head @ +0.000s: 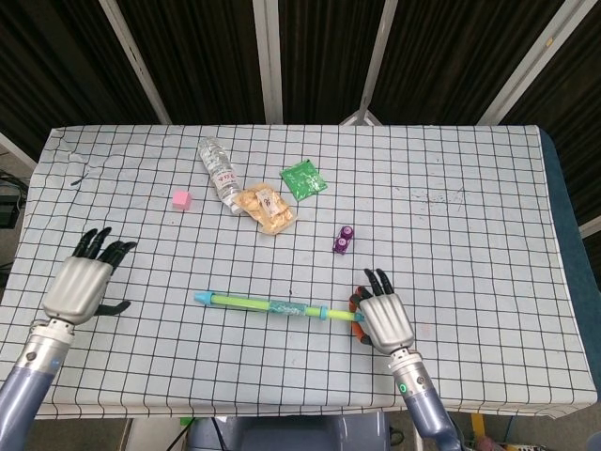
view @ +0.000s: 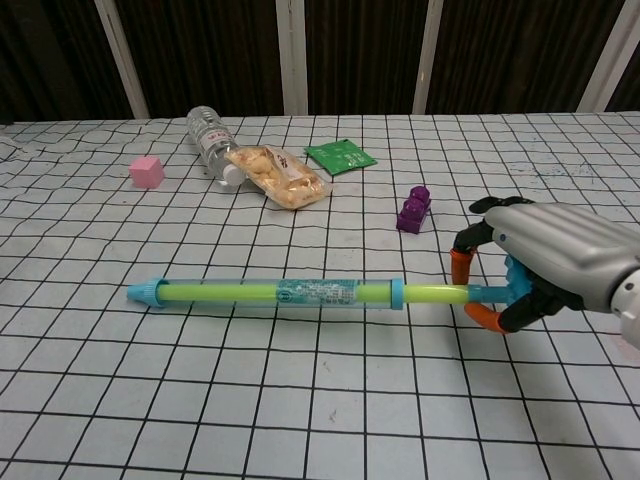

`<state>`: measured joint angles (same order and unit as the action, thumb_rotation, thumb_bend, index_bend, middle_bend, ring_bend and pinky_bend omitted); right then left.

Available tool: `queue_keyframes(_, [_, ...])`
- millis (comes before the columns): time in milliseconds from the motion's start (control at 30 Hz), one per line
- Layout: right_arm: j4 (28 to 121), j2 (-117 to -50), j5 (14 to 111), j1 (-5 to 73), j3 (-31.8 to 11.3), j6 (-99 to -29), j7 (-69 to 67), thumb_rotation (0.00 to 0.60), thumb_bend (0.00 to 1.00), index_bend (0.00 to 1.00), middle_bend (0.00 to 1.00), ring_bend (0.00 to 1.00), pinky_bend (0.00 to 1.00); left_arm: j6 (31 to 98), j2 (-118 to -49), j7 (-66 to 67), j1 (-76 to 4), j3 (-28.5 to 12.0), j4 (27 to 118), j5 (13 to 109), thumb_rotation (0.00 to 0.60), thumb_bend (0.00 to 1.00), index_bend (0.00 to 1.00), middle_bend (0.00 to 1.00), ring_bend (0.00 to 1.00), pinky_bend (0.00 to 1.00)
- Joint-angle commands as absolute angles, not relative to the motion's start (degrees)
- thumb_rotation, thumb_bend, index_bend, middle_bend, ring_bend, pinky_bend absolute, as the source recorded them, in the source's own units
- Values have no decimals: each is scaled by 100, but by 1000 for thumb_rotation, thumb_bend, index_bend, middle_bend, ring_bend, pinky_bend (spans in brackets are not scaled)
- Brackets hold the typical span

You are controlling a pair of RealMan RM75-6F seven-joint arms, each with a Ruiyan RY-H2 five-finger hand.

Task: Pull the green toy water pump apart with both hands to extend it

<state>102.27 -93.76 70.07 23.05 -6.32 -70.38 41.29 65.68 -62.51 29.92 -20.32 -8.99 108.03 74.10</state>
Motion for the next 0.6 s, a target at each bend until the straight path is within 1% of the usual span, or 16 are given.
queue_keyframes(33, [10243,-9371,6989,2303,-628,-7056,4126,600,496,621,371,0,0,6201,-6632,3571,-2451,-1014,10772,6998,600,175,219,281,2,15])
queue_keyframes(133, [10255,-9366,6978,2313,-623,-7067,4139,600,496,621,371,0,0,6094,-6852,3883,-2644,-1033,10722,6786,600,183,254,327,5,15])
queue_keyframes(267, [10259,-9361,6960,2324,-605,-7082,4142,600,496,621,371,0,0,6064,-7213,4275,-2849,-1034,10750,6282,600,183,268,341,6,15])
queue_keyframes(400, [10247,-9358,6936,2325,-580,-7101,4132,600,496,621,371,0,0,6076,-7526,4632,-3044,-974,10676,6003,600,193,294,364,27,15])
queue_keyframes(600, [10230,-9349,6918,2321,-537,-7117,4094,600,496,621,371,0,0,6112,-7978,4962,-3295,-940,10523,5537,600,216,321,377,31,14])
